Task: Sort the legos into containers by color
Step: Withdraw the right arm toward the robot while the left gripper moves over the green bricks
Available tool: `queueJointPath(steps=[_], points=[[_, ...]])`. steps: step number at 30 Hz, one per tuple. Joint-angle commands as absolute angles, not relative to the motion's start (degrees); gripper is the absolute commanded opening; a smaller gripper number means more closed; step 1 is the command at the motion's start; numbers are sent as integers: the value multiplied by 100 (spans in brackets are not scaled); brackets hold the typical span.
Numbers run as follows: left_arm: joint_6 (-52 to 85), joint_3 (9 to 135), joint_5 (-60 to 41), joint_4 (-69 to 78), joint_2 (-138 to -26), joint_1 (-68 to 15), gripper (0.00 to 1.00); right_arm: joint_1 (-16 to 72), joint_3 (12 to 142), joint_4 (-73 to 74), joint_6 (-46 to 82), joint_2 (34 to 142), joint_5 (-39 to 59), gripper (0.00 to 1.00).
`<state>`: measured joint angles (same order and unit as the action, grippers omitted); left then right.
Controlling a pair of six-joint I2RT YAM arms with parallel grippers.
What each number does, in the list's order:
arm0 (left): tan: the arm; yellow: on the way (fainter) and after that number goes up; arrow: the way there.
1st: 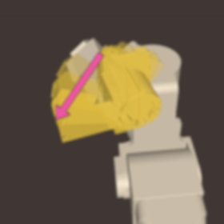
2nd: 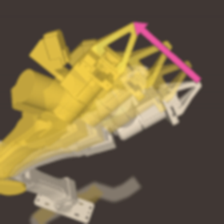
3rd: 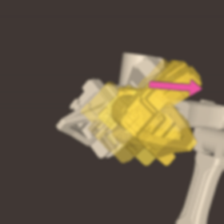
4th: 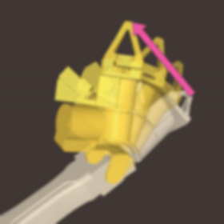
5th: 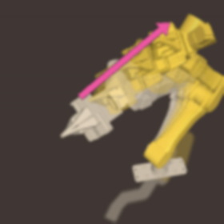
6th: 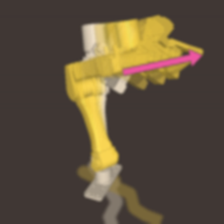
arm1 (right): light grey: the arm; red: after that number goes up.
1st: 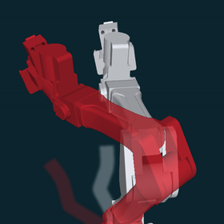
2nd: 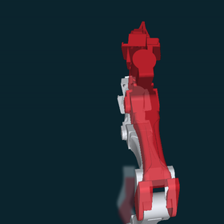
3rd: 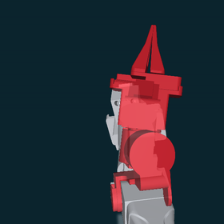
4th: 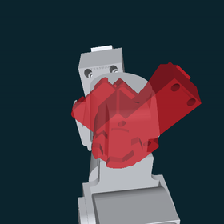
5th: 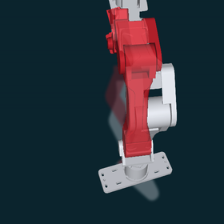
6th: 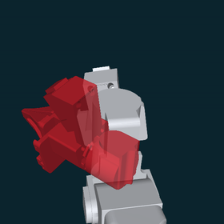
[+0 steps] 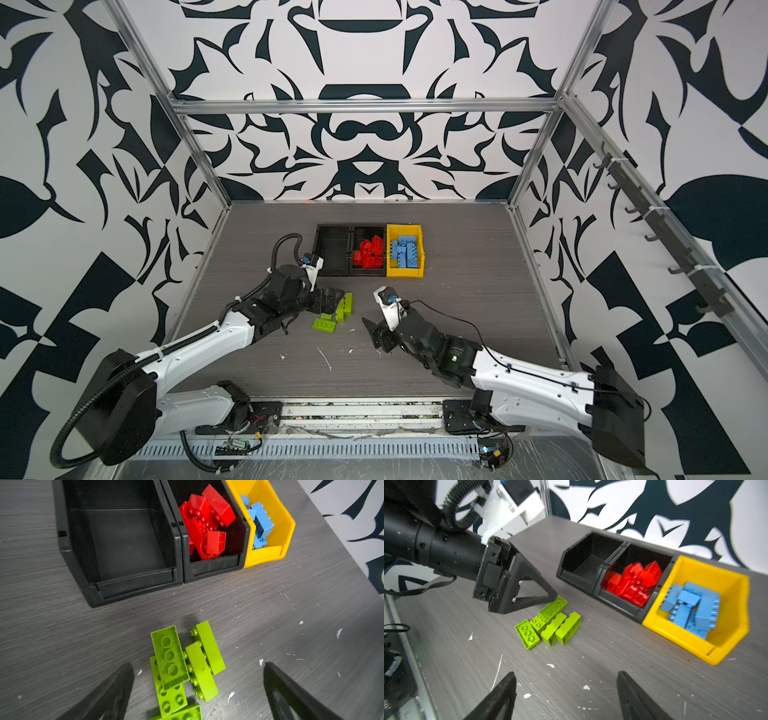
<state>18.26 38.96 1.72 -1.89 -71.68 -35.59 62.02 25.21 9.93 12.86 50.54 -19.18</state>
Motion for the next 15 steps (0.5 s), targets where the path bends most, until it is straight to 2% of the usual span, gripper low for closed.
queueJointPath(steps=[1, 5, 8, 11, 15], points=[[1561, 4196, 560, -813, -7397, -3655, 100, 6200, 2008, 1824, 657, 4558, -2364, 78], [1431, 4571, 1022, -1186, -7788, -3665, 100, 6200, 1988, 1837, 1073, 4396, -1945, 76], [1299, 5051, 1323, -1590, -8330, -3665, 100, 6203, 2221, 1800, 1174, 4628, -2375, 77], [1212, 5552, 1527, -1975, -8911, -3665, 100, 6200, 2337, 1819, 1161, 4846, -2163, 79], [1098, 5717, 1522, -2012, -9095, -3665, 98, 6199, 1701, 2780, 1274, 5069, -1829, 79]])
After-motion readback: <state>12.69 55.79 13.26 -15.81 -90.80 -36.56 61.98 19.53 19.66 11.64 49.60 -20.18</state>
